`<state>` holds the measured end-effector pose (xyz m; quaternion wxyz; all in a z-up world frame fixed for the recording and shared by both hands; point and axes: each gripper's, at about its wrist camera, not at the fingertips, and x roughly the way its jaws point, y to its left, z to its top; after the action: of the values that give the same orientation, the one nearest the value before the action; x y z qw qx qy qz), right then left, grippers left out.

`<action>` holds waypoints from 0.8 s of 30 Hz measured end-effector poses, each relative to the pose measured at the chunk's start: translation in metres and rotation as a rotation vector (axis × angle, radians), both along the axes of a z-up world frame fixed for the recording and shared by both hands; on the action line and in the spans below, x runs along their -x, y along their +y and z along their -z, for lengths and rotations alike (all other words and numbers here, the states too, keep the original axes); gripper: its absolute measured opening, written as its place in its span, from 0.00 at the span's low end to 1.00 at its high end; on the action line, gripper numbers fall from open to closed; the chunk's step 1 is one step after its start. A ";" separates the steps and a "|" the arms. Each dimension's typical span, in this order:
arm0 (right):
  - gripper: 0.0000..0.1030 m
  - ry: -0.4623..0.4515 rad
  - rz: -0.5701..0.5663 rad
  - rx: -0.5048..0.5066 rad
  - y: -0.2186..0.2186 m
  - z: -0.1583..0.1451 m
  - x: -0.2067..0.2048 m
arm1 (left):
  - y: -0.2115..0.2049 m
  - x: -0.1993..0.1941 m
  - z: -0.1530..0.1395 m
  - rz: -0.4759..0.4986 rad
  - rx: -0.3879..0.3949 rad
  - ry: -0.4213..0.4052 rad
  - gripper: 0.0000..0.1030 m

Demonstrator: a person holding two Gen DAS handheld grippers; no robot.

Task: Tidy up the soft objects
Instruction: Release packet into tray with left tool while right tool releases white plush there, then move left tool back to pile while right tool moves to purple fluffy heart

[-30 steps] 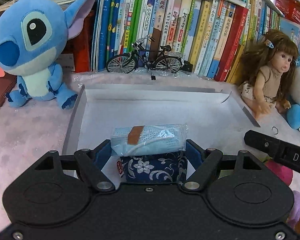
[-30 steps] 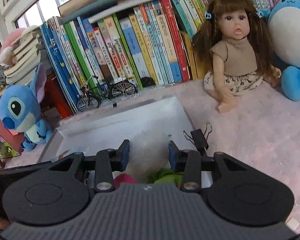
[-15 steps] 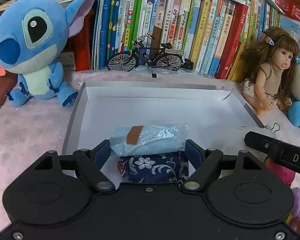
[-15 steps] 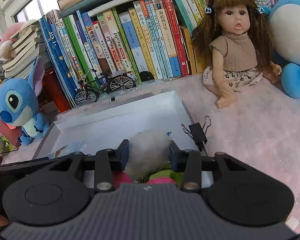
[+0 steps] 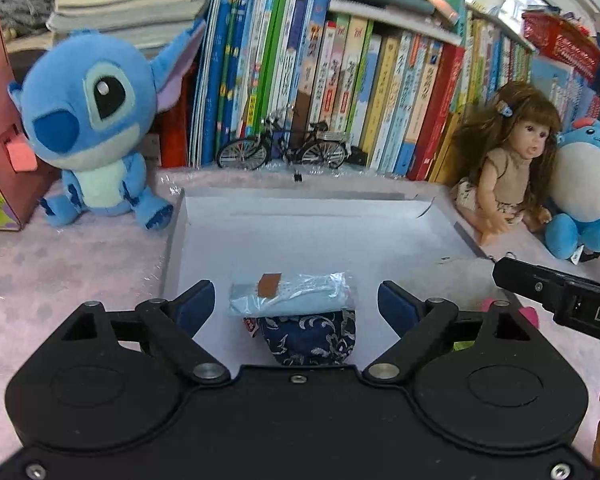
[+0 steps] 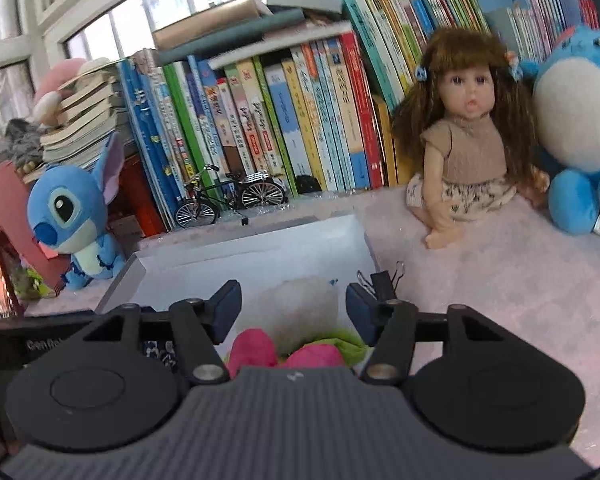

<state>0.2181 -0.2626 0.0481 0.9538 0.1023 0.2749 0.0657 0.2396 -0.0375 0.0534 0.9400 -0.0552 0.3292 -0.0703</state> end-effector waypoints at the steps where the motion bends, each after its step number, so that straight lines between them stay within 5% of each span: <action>1: 0.72 -0.008 -0.005 0.013 0.000 -0.002 0.003 | 0.000 0.004 -0.003 0.004 0.003 -0.003 0.86; 24: 0.86 -0.143 -0.090 0.151 -0.003 -0.015 0.087 | 0.006 0.102 -0.008 0.068 -0.012 -0.082 0.88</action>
<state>0.1307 -0.2659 0.0629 0.9720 0.0127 0.2147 0.0948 0.1373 -0.0311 0.0619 0.9502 -0.0352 0.2924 -0.1023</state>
